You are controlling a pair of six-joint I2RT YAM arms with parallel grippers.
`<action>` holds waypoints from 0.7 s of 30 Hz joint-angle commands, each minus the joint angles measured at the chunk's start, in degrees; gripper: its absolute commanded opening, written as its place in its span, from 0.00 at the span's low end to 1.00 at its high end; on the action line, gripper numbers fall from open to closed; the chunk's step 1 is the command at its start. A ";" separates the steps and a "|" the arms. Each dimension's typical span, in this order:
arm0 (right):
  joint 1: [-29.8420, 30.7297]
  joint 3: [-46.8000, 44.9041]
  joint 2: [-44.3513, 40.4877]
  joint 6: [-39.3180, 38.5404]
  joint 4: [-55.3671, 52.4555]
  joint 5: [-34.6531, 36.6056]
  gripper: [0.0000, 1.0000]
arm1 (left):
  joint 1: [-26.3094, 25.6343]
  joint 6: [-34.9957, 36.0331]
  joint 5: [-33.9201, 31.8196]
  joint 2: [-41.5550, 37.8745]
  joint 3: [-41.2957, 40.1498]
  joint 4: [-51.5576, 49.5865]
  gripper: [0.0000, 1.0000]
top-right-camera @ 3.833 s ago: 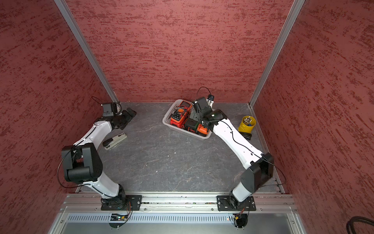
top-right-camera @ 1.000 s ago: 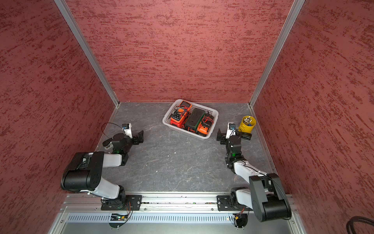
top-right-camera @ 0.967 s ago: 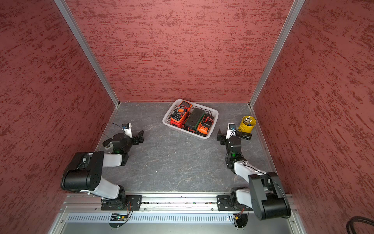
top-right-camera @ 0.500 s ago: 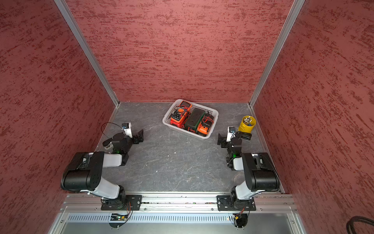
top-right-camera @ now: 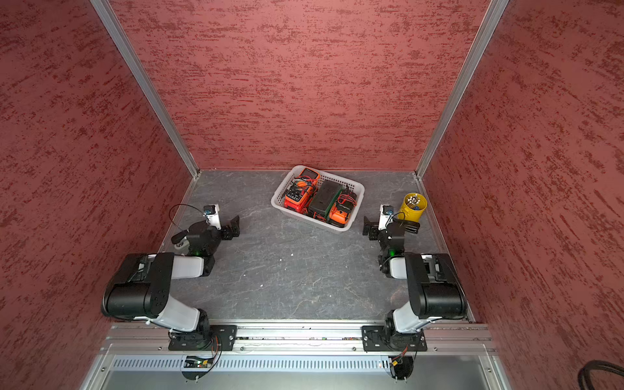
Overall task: Put the multimeter into the basket
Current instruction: Reset both arms
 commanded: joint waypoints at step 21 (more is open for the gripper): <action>-0.38 0.58 -0.24 0.34 -0.15 -0.83 0.99 | -0.41 0.13 -0.84 -0.39 0.32 1.35 1.00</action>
